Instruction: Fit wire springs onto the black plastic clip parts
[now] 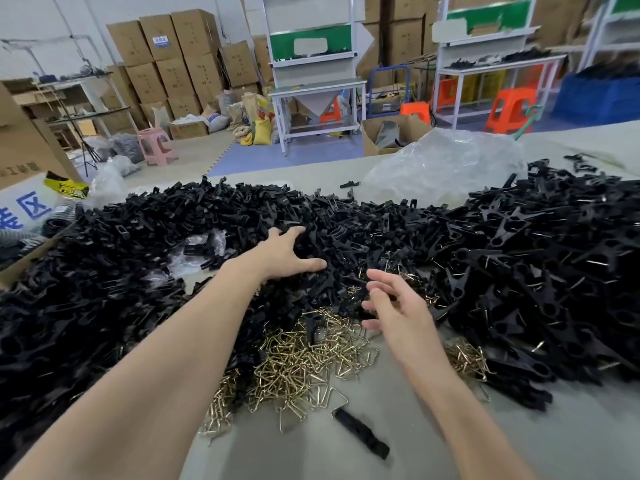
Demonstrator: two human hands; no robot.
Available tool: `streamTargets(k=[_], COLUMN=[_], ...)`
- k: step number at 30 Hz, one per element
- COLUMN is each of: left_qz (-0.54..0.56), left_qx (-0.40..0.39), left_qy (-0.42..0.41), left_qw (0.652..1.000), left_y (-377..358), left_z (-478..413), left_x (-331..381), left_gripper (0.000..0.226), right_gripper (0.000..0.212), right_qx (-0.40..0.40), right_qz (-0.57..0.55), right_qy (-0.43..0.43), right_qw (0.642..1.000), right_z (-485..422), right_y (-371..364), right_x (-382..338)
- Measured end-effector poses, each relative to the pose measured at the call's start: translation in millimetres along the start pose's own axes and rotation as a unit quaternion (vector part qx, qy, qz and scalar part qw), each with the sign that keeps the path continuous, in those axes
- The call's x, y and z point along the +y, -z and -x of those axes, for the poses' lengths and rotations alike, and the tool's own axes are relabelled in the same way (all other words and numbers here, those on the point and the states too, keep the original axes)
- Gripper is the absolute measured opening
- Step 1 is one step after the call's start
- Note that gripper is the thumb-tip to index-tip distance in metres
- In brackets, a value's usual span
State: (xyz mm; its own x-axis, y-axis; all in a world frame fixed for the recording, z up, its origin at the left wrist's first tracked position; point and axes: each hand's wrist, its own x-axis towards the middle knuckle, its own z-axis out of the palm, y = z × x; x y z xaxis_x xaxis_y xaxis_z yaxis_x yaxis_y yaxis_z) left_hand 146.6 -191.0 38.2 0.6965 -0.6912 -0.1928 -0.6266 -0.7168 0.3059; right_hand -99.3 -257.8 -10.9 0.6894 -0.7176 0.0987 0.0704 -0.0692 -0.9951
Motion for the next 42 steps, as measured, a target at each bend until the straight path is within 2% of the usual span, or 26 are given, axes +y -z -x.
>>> streamTargets(k=[5, 10, 12, 18, 23, 25, 29, 30, 32, 34, 39, 42], left_qz=[-0.033, -0.069, -0.053, -0.044, 0.006, 0.003, -0.077, -0.099, -0.122, -0.088, 0.010, 0.044], left_qx=[-0.026, -0.040, -0.027, 0.082, 0.189, 0.177, 0.086, 0.072, 0.068, 0.085, 0.152, 0.167], left_qy=[-0.020, -0.002, -0.023, -0.089, -0.136, -0.150, -0.151, -0.149, -0.135, -0.120, -0.115, -0.126], left_qw=[0.999, 0.997, 0.998, 0.992, 0.972, 0.973, 0.982, 0.981, 0.981, 0.985, 0.982, 0.977], left_y=[1.6, -5.2, -5.2, -9.5, 20.4, 33.0, 35.9, 33.3, 28.9, 26.7, 28.1, 32.4], left_z=[2.7, 5.9, 11.1, 41.8, 71.2, 83.5, 100.7, 104.1, 110.1, 115.6, 123.5, 131.1], left_x=[4.5, 15.2, 19.2, 28.7, 20.3, 15.5, 3.6, 0.4, -6.9, -12.1, -16.3, -15.5], left_gripper=[0.068, 0.089, 0.080, 0.040, 0.035, 0.029, 0.011, 0.016, 0.055, 0.061, 0.012, 0.011], right_gripper=[0.027, 0.026, 0.026, 0.026, 0.032, 0.034, 0.035, 0.035, 0.035, 0.035, 0.034, 0.035], right_qx=[0.003, 0.001, 0.001, 0.001, 0.001, -0.003, -0.013, -0.016, -0.017, -0.017, -0.008, -0.003], right_qz=[0.010, 0.022, 0.019, 0.028, 0.035, 0.046, 0.072, 0.082, 0.102, 0.121, 0.134, 0.118], right_qy=[0.001, 0.003, 0.000, -0.004, 0.003, 0.009, 0.018, 0.020, 0.024, 0.027, 0.025, 0.017], right_qw=[1.000, 1.000, 1.000, 1.000, 0.999, 0.999, 0.997, 0.996, 0.994, 0.992, 0.991, 0.993], right_z=[1.0, 1.1, 0.8, 1.3, 5.1, 7.9, 14.5, 16.4, 20.3, 24.5, 29.4, 28.8], right_y=[-0.4, -0.4, 0.8, 2.4, 3.8, 2.9, 2.9, 3.2, 3.5, 3.7, 4.2, 3.9], right_x=[-0.2, -0.1, -0.4, -1.4, -0.5, -0.3, -2.7, -3.6, -5.5, -7.5, -12.1, -13.2])
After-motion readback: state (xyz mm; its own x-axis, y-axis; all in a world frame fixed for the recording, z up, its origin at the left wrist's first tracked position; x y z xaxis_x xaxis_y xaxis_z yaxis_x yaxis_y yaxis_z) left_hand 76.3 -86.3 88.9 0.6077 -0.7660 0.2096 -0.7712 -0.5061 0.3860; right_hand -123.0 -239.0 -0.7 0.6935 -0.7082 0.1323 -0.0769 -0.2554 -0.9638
